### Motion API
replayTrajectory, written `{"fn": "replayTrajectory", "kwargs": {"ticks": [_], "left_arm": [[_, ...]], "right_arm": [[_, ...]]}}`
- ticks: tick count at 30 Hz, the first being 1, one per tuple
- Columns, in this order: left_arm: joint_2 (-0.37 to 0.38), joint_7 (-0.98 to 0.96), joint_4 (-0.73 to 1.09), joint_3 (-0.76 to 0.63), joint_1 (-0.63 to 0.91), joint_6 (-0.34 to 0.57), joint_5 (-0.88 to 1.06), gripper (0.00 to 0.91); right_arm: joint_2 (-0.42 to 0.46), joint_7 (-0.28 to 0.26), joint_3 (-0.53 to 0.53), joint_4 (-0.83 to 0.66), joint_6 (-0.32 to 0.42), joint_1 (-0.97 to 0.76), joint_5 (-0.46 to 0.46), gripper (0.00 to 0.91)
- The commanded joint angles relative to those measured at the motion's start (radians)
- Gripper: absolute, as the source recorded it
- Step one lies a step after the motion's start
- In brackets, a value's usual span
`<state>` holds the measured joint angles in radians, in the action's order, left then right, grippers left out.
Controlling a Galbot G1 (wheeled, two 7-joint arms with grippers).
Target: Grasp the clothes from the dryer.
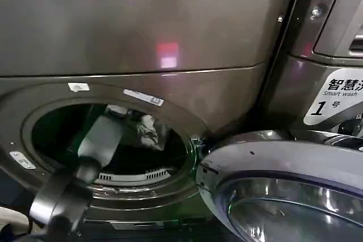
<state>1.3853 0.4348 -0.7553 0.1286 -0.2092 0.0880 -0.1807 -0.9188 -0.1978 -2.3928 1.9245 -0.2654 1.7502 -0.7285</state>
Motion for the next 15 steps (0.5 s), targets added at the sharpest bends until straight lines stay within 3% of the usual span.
{"fn": "replayTrajectory", "kwargs": {"ticks": [1,7,11,15], "left_arm": [[0.020,-0.344,-0.346,0.123,-0.211,0.016,-0.178,0.000],[0.057,-0.518,-0.557,0.216,-0.403,0.050,-0.061,0.000],[0.074,-0.536,-0.646,0.262,-0.502,0.083,0.019,0.000],[0.087,-0.544,-0.720,0.296,-0.587,0.120,0.099,0.000]], "right_arm": [[0.002,0.003,0.004,0.001,0.010,-0.004,-0.003,0.907],[-0.002,0.015,-0.005,-0.001,0.038,0.003,-0.012,0.907],[0.002,0.051,-0.012,-0.004,0.052,0.011,-0.013,0.907],[-0.002,0.050,-0.020,-0.005,0.062,0.017,-0.017,0.907]]}}
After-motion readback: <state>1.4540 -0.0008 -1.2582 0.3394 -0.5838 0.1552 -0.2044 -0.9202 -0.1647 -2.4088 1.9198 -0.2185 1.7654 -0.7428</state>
